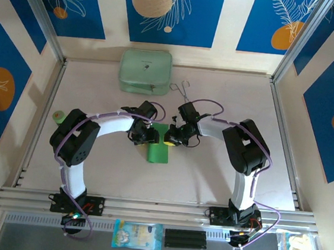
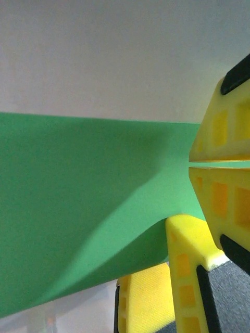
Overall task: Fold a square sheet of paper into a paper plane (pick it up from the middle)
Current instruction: Hold the square sheet of paper at the center of the table.
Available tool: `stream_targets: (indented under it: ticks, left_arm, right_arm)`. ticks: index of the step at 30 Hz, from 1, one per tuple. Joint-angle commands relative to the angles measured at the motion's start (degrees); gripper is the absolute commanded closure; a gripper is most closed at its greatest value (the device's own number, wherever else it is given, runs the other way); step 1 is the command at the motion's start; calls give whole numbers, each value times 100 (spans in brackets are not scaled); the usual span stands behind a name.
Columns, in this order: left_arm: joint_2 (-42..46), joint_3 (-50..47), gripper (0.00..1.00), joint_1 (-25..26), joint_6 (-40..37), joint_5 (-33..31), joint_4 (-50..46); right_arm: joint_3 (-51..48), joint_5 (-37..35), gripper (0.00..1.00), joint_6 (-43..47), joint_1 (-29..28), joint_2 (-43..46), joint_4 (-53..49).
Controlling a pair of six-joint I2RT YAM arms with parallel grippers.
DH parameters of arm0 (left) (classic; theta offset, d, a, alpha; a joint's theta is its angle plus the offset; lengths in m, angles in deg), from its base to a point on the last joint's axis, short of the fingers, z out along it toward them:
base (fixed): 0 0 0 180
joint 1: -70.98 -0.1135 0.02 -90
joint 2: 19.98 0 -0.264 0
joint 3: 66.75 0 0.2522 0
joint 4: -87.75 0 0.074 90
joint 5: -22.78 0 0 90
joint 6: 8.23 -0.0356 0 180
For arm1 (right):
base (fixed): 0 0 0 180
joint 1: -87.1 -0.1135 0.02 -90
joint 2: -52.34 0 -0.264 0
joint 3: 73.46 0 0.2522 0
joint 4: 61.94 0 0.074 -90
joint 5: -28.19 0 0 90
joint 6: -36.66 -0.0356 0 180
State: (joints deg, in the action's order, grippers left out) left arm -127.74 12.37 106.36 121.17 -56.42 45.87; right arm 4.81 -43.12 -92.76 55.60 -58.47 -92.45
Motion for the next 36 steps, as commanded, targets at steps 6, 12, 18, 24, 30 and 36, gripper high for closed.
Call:
stream_targets:
  ticks: [6, 12, 18, 24, 30, 36]
  left_arm:
    - [-812, -398, 44, 172, 224, -72, 311]
    - [-817, -430, 44, 179, 255, -77, 339]
    - [-813, -428, 44, 172, 221, -61, 331]
    - [-816, -402, 44, 175, 182, -61, 315]
    - [-808, -367, 44, 172, 173, -79, 282]
    - [-581, -193, 44, 164, 115, -150, 111]
  right_arm:
    - [101, 235, 89, 31, -13, 135, 84]
    - [106, 266, 89, 40, -8, 104, 87]
    - [71, 279, 89, 53, -13, -13, 80]
    - [18, 148, 89, 128, -13, -158, -18]
    - [-126, -4, 91, 215, -5, -377, -75]
    - [-319, -197, 92, 266, 7, -506, -100]
